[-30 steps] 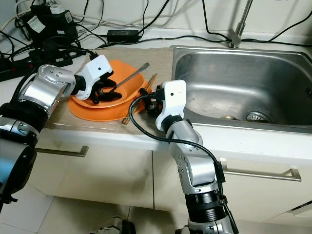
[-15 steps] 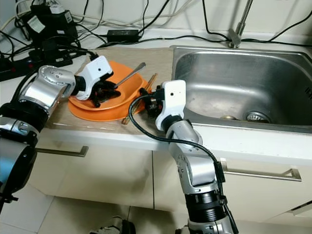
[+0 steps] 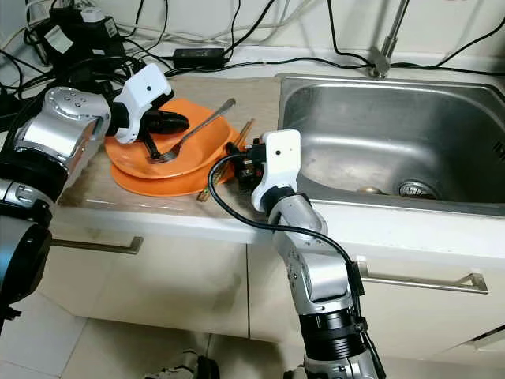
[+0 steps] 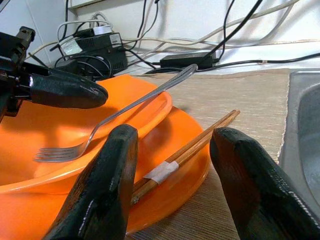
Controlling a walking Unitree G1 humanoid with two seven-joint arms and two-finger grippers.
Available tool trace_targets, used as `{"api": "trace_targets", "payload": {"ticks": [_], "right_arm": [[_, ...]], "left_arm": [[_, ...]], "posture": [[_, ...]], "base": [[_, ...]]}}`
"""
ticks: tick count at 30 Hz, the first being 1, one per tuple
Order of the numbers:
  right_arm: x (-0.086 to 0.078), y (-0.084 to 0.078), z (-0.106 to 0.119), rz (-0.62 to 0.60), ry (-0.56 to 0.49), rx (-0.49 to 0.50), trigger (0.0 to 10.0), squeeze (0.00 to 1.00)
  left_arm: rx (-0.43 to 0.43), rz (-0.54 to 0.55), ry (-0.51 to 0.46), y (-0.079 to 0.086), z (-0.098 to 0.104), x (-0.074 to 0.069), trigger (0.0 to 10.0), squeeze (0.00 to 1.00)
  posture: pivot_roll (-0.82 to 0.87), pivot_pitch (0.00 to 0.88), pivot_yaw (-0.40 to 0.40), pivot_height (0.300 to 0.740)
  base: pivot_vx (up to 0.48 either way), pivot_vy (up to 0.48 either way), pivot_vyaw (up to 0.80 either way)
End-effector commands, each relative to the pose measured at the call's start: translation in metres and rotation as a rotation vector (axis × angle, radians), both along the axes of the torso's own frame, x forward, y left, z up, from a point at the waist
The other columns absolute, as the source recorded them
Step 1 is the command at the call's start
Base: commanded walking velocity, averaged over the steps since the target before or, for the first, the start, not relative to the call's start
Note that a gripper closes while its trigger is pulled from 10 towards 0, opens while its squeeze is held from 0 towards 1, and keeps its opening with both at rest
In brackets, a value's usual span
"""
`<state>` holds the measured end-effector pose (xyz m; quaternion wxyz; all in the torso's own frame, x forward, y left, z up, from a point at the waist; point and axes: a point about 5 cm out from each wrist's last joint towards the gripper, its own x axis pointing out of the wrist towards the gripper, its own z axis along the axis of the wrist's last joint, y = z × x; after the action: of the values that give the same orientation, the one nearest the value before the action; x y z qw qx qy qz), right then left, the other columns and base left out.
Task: Kitchen organization
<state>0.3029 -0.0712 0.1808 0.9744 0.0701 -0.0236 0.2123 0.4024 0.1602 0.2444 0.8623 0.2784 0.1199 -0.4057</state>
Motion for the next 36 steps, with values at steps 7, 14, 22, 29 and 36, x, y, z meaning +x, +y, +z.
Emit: {"api": "trace_targets", "payload": {"ticks": [7,14,22,29,36], "right_arm": [[-0.002,0.002,0.000,0.011,0.003,-0.006,10.0,0.00],[-0.002,0.003,0.000,0.012,0.004,-0.008,10.0,0.00],[-0.003,0.002,0.000,0.008,0.004,-0.008,10.0,0.00],[-0.003,0.001,-0.001,0.004,0.009,-0.009,10.0,0.00],[-0.004,0.001,-0.001,0.004,0.011,-0.008,10.0,0.00]], "left_arm": [[0.035,0.006,-0.040,0.004,0.010,0.001,0.0,0.00],[0.051,0.011,-0.022,0.003,0.003,0.001,10.0,1.00],[0.062,0.009,-0.013,0.001,-0.003,0.001,10.0,1.00],[0.059,-0.016,0.011,-0.003,-0.008,-0.001,10.0,1.00],[0.059,-0.027,0.024,-0.004,-0.012,-0.002,10.0,1.00]], "posture": [[-0.03,0.018,0.067,0.707],[-0.03,0.023,0.066,0.707],[-0.03,0.027,0.068,0.707],[-0.03,0.031,0.068,0.707],[-0.03,0.033,0.068,0.707]], "base": [[0.000,0.000,0.00],[0.000,0.000,0.00],[0.000,0.000,0.00],[0.000,0.000,0.00],[0.000,0.000,0.00]]}}
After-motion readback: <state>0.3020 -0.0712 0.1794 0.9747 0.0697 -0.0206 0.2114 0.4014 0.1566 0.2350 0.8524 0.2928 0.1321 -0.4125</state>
